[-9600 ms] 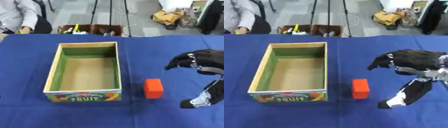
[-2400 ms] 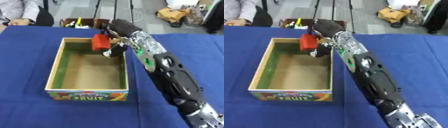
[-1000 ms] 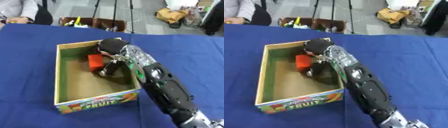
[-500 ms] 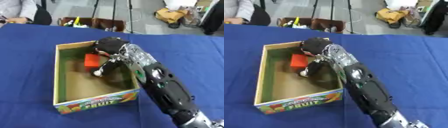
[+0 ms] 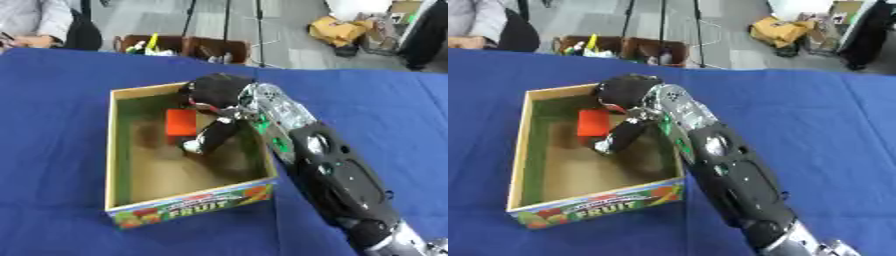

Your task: Pick up objects on the table and place them in the box.

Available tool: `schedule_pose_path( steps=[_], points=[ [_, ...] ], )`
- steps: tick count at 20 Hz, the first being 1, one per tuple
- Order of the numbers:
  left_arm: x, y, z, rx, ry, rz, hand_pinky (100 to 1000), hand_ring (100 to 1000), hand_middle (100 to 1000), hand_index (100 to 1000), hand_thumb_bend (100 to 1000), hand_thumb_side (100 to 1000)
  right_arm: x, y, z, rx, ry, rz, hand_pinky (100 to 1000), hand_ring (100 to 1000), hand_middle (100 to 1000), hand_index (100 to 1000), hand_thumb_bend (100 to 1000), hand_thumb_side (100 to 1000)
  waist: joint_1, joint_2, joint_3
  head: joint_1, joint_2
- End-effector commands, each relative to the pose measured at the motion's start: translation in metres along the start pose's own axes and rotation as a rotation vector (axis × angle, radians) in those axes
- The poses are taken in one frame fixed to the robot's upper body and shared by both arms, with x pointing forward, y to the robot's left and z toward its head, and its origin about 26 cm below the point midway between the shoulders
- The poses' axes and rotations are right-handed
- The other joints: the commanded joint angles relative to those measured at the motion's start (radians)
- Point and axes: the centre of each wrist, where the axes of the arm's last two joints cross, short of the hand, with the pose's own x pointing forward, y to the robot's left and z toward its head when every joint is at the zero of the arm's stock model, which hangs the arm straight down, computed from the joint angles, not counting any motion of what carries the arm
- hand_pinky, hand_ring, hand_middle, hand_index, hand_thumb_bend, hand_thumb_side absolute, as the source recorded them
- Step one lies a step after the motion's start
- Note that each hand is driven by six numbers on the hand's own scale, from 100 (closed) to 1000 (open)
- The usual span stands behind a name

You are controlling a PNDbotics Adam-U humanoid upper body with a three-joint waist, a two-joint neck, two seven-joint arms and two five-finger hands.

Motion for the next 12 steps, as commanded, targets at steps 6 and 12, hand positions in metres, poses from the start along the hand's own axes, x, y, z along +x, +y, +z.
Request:
schedule_pose_path(
  steps=[6, 12],
  points=[
    [0.0058, 0.0031, -0.0023, 0.006, -0.020, 0.002, 227, 458, 516, 411, 100, 810, -0.0064, -0.0124, 0.0076, 0.007, -0.004, 0.010, 720, 889, 804, 802, 406, 850, 0.008, -0.030, -0.002, -0.005, -0.008],
    [0.0053, 0.0035, -0.0018, 0.002, -0.015, -0.001, 227, 458, 517, 411, 100, 810, -0.0075, -0.0195, 0.0121, -0.034, 0.003, -0.009, 714, 879, 782, 785, 343, 829, 0.011, -0.033, -0.006, -0.005, -0.007]
  ],
)
